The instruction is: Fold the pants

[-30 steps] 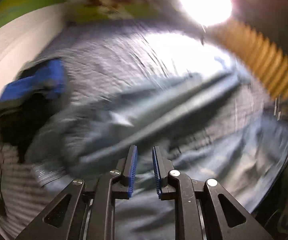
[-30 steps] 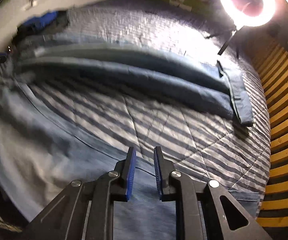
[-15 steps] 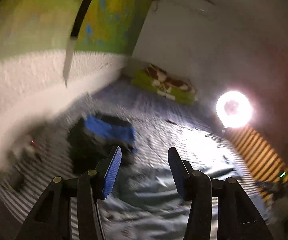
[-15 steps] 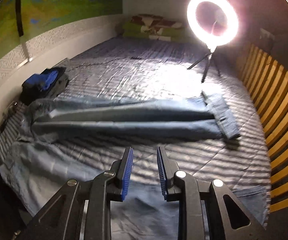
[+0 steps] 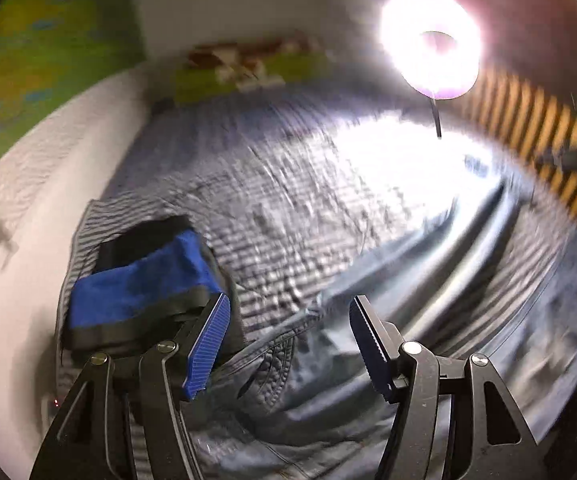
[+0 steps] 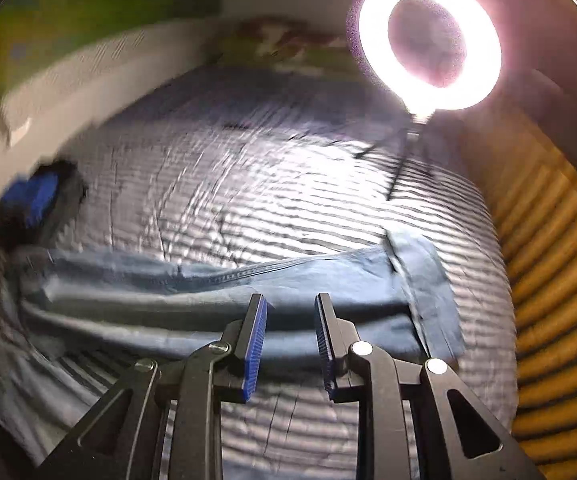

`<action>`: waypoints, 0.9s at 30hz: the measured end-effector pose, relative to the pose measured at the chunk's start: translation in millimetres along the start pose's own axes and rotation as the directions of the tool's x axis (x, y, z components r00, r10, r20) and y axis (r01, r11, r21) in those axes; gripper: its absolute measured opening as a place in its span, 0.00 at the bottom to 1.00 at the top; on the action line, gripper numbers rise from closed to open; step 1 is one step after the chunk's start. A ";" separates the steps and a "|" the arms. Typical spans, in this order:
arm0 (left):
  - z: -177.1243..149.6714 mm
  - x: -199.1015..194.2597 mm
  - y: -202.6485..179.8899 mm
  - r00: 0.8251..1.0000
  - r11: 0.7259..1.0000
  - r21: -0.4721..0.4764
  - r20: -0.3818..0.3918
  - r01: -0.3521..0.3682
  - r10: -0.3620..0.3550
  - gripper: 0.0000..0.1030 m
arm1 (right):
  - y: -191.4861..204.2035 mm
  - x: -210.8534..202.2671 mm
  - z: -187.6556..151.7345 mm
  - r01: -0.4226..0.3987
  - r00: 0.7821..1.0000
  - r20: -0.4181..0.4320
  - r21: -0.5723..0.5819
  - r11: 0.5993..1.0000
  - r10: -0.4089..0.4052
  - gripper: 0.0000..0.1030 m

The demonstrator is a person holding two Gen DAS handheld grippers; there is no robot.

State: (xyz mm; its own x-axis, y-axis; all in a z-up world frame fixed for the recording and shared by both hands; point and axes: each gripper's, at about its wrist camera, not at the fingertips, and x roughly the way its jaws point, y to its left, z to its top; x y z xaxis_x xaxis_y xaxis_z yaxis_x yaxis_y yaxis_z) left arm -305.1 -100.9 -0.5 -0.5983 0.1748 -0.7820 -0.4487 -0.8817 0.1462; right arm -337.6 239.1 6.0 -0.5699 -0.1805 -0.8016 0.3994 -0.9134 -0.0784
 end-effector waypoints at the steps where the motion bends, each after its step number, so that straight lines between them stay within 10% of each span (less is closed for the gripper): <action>1: 0.1 16.1 -5.5 1.000 1.000 0.031 -0.026 0.004 -0.003 0.64 | 9.0 15.5 3.6 -0.012 1.000 -0.016 -0.046 0.999 0.011 0.22; 14: -36.8 172.1 -22.7 0.961 0.966 0.256 -0.274 0.037 0.036 0.63 | 114.3 177.0 12.4 -0.072 0.984 -0.174 -0.570 0.818 -0.034 0.30; 23: -44.8 188.8 -20.6 0.955 0.954 0.290 -0.297 0.075 0.015 0.14 | 136.2 190.5 -1.9 -0.169 0.973 -0.232 -0.692 0.702 0.005 0.32; 27: -43.5 178.6 -25.7 0.965 0.952 0.299 -0.261 0.059 0.022 0.08 | 133.3 192.4 -0.2 -0.082 0.982 -0.178 -0.672 0.736 -0.054 0.01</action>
State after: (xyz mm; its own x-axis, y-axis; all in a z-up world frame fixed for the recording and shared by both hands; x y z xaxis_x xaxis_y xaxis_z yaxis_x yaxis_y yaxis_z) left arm -371.5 -66.1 -170.2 -0.4139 0.0346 -0.9097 -0.6614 -0.6980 0.2744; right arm -393.8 82.7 -158.9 -0.4534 -0.0630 -0.8891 0.8229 -0.4128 -0.3905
